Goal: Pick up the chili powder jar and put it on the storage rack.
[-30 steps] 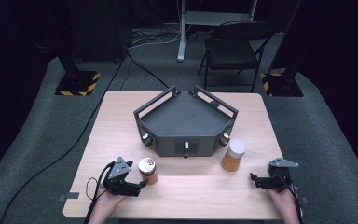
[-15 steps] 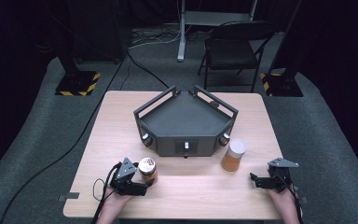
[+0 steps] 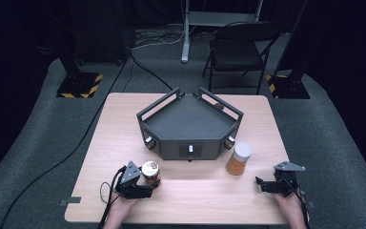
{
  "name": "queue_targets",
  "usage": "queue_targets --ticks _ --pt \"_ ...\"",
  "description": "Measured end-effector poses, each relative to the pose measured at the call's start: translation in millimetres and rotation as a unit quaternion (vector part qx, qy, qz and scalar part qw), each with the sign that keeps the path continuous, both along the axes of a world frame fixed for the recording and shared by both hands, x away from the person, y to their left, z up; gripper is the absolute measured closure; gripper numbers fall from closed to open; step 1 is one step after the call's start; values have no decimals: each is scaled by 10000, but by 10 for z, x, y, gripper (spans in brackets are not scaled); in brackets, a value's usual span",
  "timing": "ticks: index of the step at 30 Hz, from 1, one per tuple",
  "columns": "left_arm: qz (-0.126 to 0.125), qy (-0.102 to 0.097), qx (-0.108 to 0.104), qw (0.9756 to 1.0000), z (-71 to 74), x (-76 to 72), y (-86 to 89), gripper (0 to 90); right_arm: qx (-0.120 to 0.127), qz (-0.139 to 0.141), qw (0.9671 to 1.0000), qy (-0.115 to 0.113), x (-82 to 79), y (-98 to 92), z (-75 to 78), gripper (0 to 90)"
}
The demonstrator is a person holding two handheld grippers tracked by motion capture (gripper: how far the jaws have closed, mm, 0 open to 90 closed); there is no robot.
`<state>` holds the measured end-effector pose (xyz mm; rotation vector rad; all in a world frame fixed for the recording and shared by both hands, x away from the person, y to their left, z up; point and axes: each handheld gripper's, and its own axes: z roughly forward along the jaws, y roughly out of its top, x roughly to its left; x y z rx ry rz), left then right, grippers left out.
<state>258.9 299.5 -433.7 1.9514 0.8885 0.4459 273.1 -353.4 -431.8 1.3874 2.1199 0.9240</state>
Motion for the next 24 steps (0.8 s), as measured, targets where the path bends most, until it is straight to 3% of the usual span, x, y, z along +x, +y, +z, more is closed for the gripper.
queue_targets --ticks 13,24 --pt "102 -161 75 9998 -38 -45 -110 308 -3 3 10000 -1 0 0 0 44" --pt "101 -169 41 9998 -49 -45 -98 313 0 0 10000 0 0 0 0 44"
